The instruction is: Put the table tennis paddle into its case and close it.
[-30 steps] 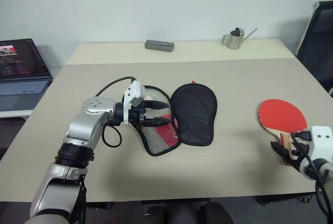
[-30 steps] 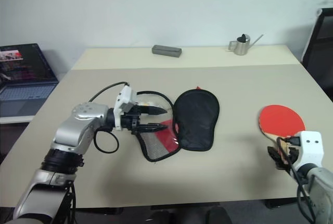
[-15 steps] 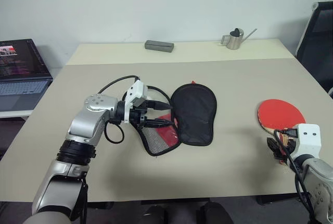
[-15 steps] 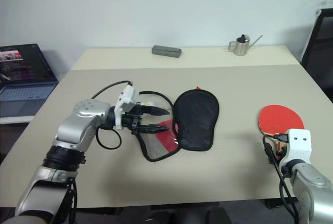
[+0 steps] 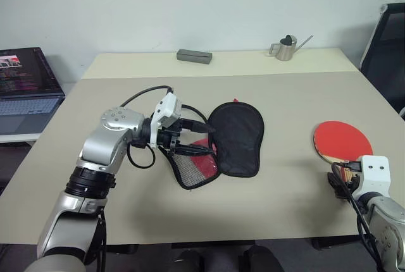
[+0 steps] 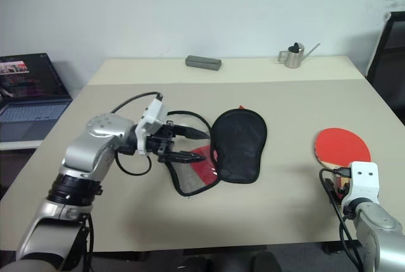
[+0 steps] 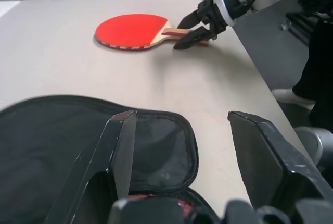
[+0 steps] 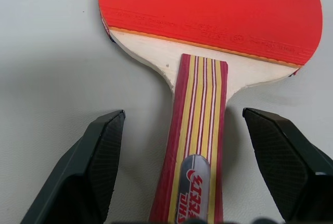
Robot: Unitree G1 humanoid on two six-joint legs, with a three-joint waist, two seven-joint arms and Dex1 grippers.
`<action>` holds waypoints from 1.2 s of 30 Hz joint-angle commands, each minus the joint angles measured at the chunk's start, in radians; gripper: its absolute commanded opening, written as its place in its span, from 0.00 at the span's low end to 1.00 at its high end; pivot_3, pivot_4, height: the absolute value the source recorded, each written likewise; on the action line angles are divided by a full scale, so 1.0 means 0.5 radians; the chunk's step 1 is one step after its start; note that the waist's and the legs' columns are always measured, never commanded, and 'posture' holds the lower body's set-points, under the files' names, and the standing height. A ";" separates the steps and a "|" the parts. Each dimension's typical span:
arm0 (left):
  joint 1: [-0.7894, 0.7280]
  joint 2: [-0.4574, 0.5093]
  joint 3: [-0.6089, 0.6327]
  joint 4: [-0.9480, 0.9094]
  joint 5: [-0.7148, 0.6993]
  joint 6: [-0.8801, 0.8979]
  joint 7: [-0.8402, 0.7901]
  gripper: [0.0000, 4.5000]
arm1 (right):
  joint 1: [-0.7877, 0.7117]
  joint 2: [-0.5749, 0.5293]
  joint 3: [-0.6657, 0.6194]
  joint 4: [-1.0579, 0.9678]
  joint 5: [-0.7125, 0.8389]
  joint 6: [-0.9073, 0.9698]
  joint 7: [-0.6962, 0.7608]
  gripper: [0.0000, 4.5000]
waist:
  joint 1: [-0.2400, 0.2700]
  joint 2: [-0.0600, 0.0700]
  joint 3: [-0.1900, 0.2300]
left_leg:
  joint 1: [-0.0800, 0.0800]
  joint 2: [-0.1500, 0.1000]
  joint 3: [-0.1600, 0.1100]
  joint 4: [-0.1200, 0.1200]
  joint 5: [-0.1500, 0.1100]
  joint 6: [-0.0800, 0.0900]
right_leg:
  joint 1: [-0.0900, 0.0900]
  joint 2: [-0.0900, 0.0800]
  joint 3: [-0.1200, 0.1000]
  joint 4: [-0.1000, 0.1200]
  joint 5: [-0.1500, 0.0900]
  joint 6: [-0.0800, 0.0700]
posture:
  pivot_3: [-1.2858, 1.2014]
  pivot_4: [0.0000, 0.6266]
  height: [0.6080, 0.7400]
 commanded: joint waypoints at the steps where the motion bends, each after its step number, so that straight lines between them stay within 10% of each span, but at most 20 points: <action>1: -0.048 0.021 0.047 -0.079 -0.045 0.010 -0.009 0.68 | 0.012 0.009 -0.029 -0.023 -0.014 0.016 -0.041 0.86 | 0.001 0.000 0.000 | 0.002 0.000 0.000 0.000 -0.001 0.001 | 0.002 0.000 0.000 -0.001 0.000 0.000 | 0.52 0.24 1.00; 7: -0.054 0.006 0.035 -0.074 -0.024 -0.008 0.013 0.68 | -0.040 0.030 0.025 0.051 -0.036 -0.033 -0.088 0.82 | -0.002 0.000 0.000 | 0.007 0.000 -0.002 0.000 -0.004 0.006 | 0.008 0.000 -0.002 -0.001 0.000 0.000 | 0.52 0.24 1.00; 16: -0.014 0.029 0.035 -0.069 0.011 -0.043 0.030 0.68 | -0.077 0.026 0.098 0.139 -0.061 -0.057 -0.142 0.25 | 0.000 -0.003 -0.002 | 0.019 0.000 -0.002 -0.001 -0.004 0.008 | 0.021 0.000 -0.002 -0.003 0.000 0.001 | 0.52 0.24 1.00; 36: 0.187 0.294 0.325 0.070 0.048 -0.123 0.238 0.68 | -0.844 0.097 0.242 -0.234 0.127 0.468 -0.164 0.24 | -0.004 -0.002 -0.001 | 0.016 0.001 -0.005 -0.006 -0.004 0.007 | 0.015 0.001 -0.002 -0.006 -0.001 0.000 | 0.52 0.24 1.00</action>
